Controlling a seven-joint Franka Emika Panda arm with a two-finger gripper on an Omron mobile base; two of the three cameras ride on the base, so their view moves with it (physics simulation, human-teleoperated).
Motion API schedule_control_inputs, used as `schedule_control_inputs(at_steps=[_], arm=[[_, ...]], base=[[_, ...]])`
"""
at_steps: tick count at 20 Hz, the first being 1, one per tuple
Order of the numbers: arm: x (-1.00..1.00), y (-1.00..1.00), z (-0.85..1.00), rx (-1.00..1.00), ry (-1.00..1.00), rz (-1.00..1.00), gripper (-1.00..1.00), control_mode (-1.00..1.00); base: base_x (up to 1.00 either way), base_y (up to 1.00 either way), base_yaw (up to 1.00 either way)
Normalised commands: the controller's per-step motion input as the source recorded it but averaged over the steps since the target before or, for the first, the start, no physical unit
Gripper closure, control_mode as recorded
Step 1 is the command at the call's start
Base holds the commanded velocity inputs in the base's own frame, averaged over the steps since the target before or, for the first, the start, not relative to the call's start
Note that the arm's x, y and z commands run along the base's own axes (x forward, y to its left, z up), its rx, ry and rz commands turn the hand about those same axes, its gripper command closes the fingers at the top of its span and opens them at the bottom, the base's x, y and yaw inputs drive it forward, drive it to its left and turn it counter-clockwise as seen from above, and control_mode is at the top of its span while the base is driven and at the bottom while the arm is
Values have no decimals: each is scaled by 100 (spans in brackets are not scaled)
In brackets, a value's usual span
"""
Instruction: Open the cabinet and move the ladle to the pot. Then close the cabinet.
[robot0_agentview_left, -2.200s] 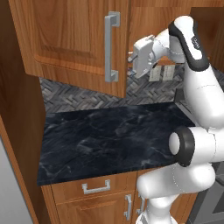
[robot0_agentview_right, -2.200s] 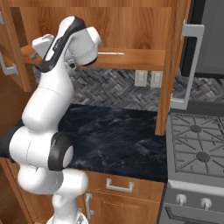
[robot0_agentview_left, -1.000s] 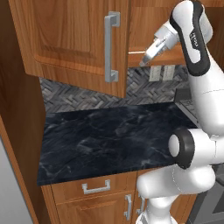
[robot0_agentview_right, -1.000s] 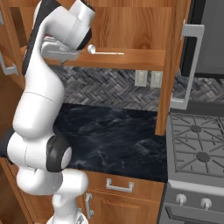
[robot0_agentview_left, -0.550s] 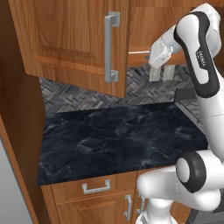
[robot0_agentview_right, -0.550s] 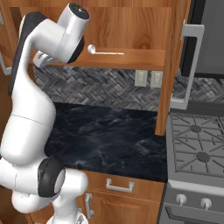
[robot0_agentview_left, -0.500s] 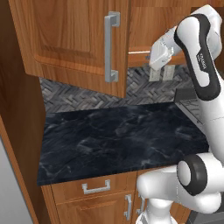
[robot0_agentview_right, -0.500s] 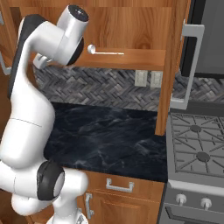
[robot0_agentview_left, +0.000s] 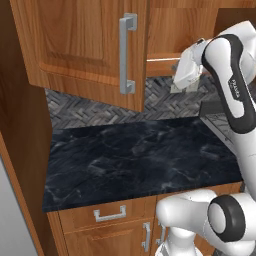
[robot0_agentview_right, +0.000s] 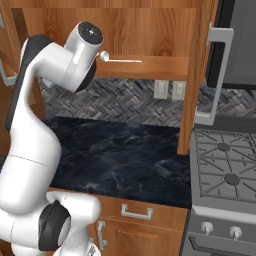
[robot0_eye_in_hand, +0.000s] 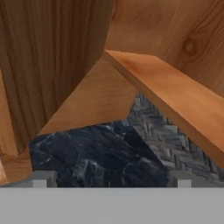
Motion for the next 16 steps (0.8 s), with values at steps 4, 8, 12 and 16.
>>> schedule_control_inputs(at_steps=[4,8,12,16], arm=[[14,-29,33,1,25,-7,-100,-100],[17,-34,13,6,20,-5,-100,-100],[11,-18,0,6,2,-5,-100,-100],[1,-1,-13,4,-18,-4,-100,-100]], base=[[0,0,0],[0,0,0],[0,0,0],[0,0,0]])
